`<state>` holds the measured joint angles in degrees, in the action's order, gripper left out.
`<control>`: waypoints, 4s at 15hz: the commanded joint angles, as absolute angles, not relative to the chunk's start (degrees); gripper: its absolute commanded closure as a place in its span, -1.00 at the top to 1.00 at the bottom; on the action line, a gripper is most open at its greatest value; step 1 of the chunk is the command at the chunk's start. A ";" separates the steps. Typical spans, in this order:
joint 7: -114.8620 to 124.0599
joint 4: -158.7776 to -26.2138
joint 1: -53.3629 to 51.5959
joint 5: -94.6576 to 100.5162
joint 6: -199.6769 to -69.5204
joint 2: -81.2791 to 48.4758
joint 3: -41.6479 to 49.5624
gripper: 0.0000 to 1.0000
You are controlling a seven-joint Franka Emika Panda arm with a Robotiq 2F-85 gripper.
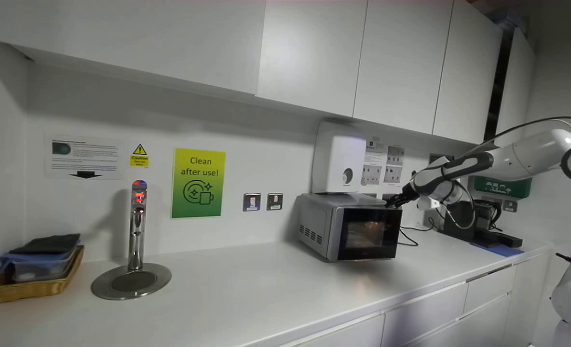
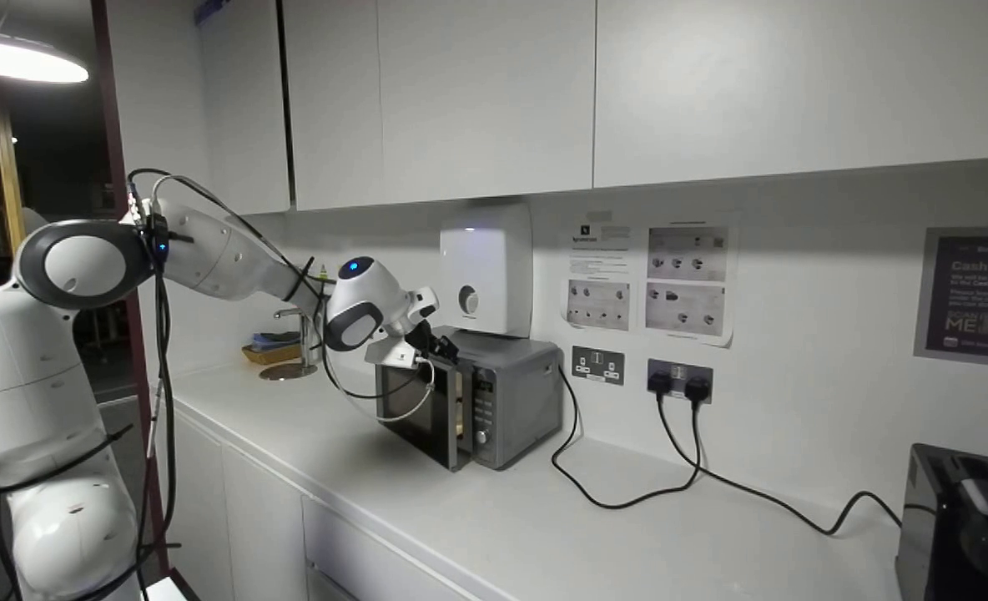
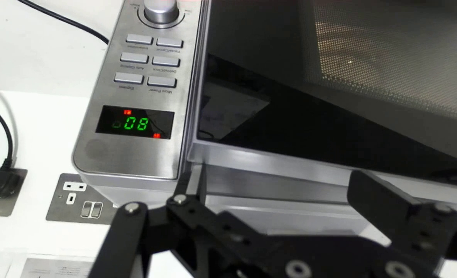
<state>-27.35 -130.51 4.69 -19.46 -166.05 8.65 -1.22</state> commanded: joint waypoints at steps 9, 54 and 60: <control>-28.18 -138.81 6.00 -13.92 -159.68 14.66 -1.22 1.00; -32.39 -159.10 -12.08 -4.67 -153.39 36.96 11.32 1.00; -32.57 -159.05 -13.06 -4.48 -150.18 38.71 10.89 1.00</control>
